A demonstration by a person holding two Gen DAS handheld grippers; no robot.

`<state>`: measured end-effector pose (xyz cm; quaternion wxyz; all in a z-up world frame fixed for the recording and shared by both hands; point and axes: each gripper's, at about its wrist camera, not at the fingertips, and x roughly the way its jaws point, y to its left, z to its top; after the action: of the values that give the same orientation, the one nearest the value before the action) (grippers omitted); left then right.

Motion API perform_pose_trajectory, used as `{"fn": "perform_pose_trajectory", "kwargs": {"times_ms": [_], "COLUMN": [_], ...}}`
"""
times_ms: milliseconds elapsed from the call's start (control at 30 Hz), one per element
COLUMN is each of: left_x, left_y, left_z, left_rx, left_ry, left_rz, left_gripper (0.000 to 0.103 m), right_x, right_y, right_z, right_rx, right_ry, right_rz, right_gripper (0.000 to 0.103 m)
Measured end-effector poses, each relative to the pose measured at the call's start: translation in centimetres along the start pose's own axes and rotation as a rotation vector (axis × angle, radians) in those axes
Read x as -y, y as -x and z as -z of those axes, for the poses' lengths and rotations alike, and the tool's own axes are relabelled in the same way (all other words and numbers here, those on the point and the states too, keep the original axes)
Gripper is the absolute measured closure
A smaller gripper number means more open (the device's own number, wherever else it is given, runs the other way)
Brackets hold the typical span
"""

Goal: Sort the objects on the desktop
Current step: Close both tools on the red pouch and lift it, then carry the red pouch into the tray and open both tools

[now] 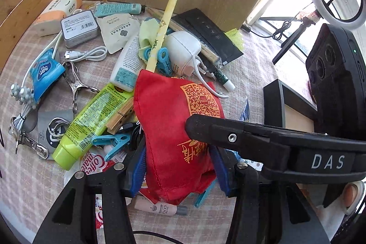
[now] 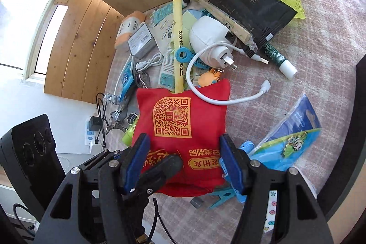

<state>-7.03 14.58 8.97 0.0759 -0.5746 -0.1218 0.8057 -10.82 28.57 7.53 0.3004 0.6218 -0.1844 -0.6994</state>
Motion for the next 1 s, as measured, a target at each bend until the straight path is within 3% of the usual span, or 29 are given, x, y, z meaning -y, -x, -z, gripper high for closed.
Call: {"fn": "perform_pose_trajectory", "kwargs": {"times_ms": [233,433,667,1000], "left_x": [1.0,3.7,9.6,21.3], "left_y": [2.9,4.5,3.7,0.6], "left_z": [2.0,3.1,3.7,5.1], "left_rx": [0.054,0.084,0.072,0.013], "left_ry": [0.002,-0.052,-0.158,-0.370], "left_rz": [0.004,0.020,0.087,0.175], "left_gripper": [0.054,0.054,0.054,0.053], "right_x": [-2.2,-1.2,3.3,11.4], "right_y": [2.3,5.7,11.4,19.7], "right_z": [3.1,5.2,7.3,11.1], "right_rx": [0.051,0.130,0.228,0.348], "right_ry": [0.040,0.003,-0.070,-0.218], "right_rz": [0.015,0.019,0.086,0.190], "right_gripper": [0.040,0.040,0.040,0.040]}}
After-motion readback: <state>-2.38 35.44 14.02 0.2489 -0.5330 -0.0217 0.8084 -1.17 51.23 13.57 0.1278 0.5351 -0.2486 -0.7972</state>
